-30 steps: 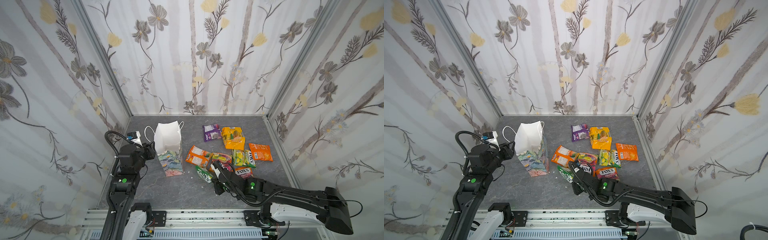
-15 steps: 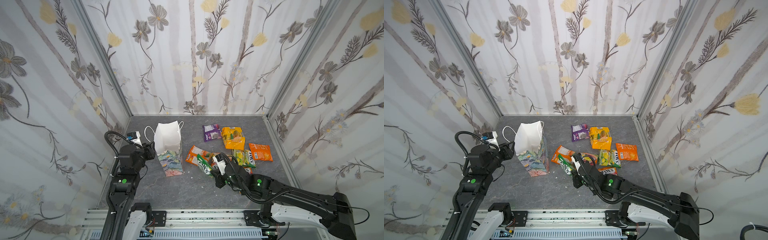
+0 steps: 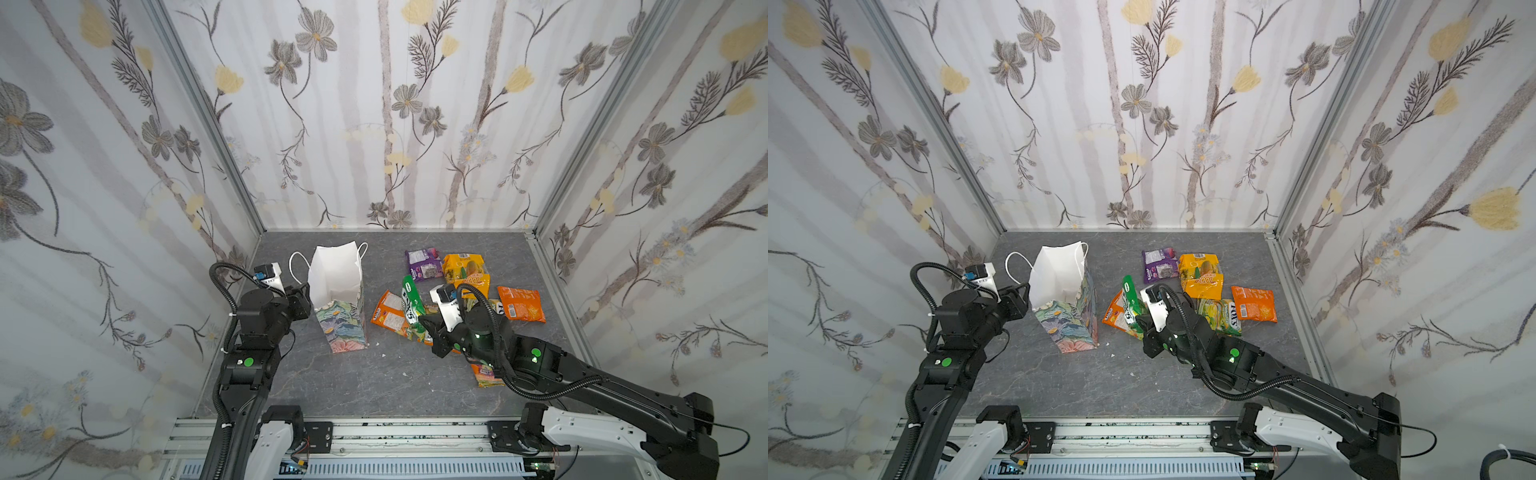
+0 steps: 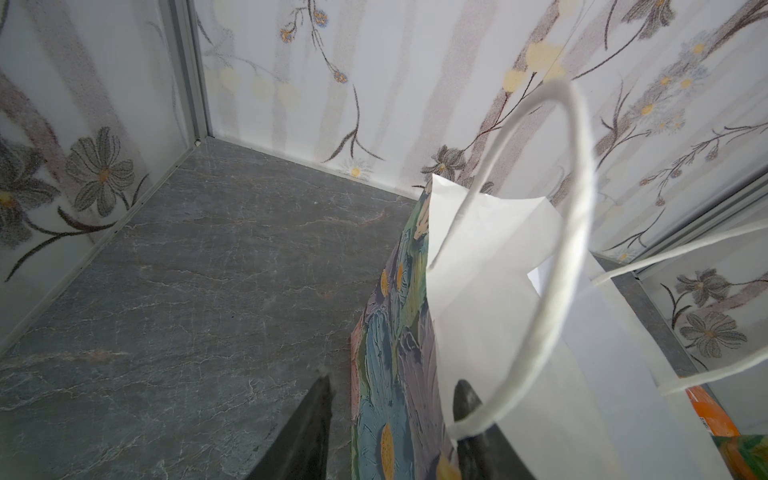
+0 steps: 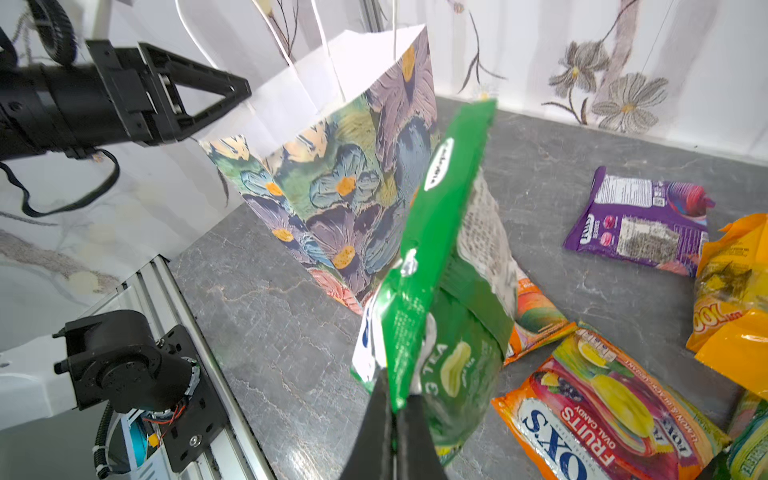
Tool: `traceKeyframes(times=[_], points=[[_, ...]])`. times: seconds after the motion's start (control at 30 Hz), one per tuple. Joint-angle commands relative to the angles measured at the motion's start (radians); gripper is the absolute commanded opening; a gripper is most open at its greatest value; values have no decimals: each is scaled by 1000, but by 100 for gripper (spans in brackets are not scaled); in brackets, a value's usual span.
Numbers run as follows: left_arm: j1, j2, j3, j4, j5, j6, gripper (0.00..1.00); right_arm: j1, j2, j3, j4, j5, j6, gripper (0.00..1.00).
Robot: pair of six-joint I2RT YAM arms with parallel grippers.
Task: Place the snacks into the paper bag
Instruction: 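Lift the green packet with the right gripper toward the bag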
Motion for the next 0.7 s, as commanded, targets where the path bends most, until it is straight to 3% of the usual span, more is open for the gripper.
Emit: traceKeyframes(times=[0.0,0.67], points=[[1,7,0,18,1,1,47,-1,13,66,68,0,-66,0],[0,-3,-2,18,3,5,47,-17,225,433,37,-47,-233,0]])
